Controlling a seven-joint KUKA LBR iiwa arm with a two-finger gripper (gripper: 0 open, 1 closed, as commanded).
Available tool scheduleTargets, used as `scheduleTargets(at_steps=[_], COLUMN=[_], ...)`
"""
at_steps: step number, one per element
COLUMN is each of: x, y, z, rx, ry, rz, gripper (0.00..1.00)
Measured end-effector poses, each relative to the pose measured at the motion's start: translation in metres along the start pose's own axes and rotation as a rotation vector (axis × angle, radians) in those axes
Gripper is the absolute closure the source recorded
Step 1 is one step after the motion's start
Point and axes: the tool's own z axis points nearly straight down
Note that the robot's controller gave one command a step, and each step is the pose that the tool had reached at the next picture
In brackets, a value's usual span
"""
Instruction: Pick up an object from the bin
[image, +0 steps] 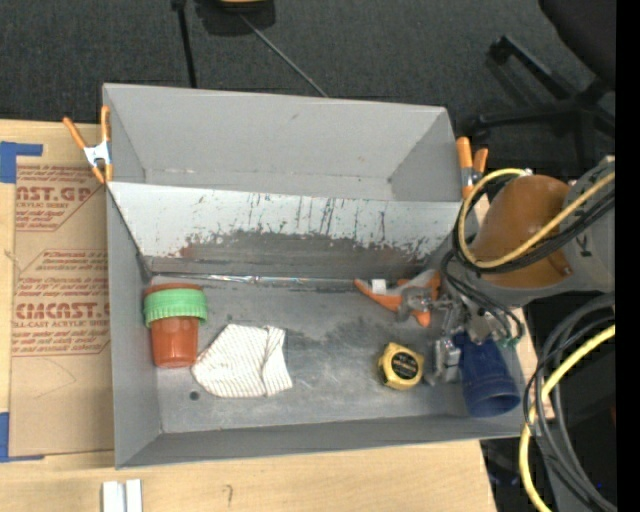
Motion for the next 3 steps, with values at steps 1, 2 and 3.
scheduleTargets(at_steps=[1,2,3], x=[0.001,0.019,0.019], y=[-0.001,0.031,0.031], z=[0.0,0.014,0.014], rx=[0.001,0.002,0.003], ry=[0.001,0.003,0.003], rz=[0.001,-0.233,-0.233], gripper=[0.0,1.0,1.0])
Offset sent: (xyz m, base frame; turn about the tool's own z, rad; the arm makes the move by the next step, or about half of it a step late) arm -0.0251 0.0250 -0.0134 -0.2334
